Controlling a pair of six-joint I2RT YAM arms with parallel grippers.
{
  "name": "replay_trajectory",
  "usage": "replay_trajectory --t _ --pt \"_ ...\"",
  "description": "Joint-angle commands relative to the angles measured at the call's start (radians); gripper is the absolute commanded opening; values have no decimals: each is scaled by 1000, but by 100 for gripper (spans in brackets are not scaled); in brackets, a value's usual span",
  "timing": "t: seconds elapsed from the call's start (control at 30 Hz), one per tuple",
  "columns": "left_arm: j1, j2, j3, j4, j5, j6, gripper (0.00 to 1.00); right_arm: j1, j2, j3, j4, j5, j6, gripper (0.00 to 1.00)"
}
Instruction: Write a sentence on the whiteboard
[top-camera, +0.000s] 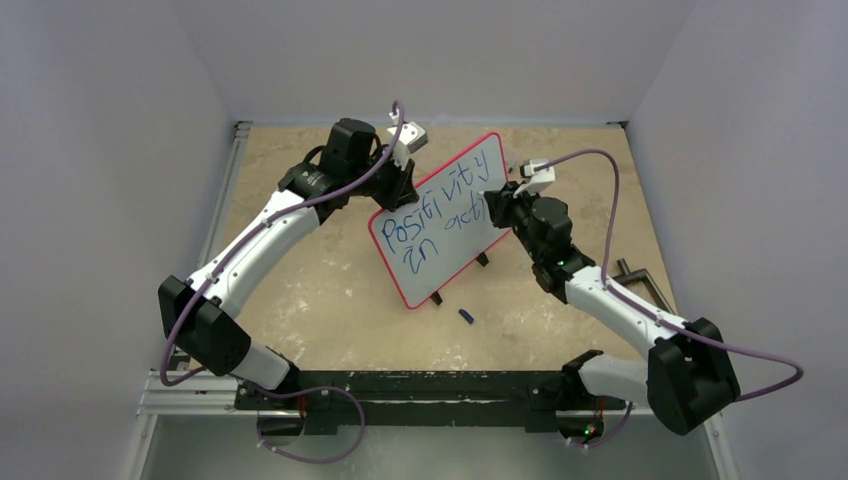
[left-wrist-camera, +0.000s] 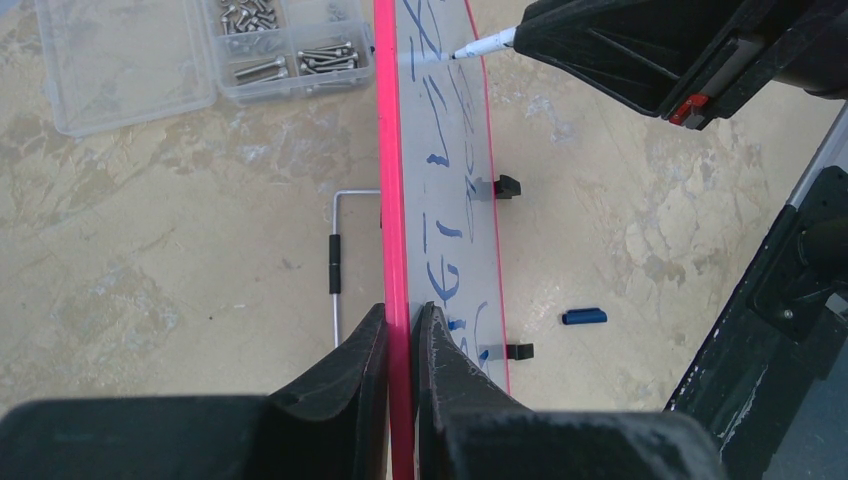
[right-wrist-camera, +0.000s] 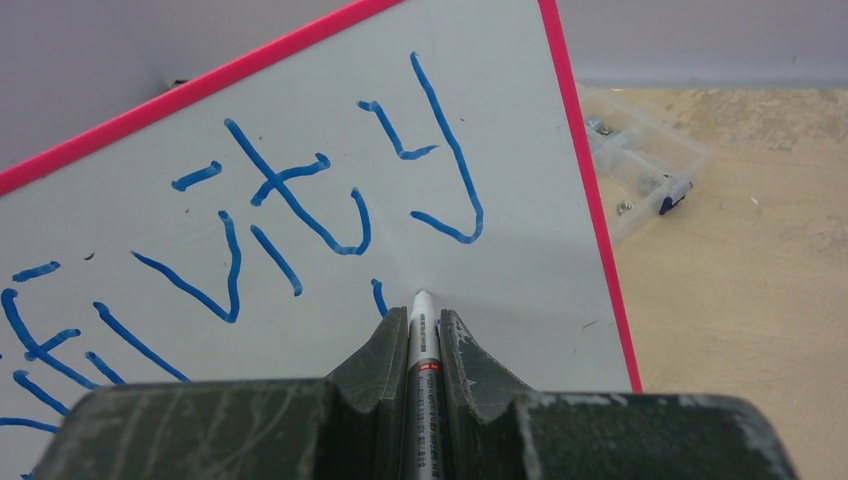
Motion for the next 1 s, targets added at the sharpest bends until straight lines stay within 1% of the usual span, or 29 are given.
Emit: replay_trajectory --t 0.0,0.7,0.97 --pt "-11 -6 -29 -93 -21 107 0 1 14 49 56 -15 12 0" --pt "-10 -4 -30 -95 -23 108 0 1 62 39 39 41 23 0" --pt "-10 -5 -28 -95 -25 109 0 2 30 34 31 35 22 0"
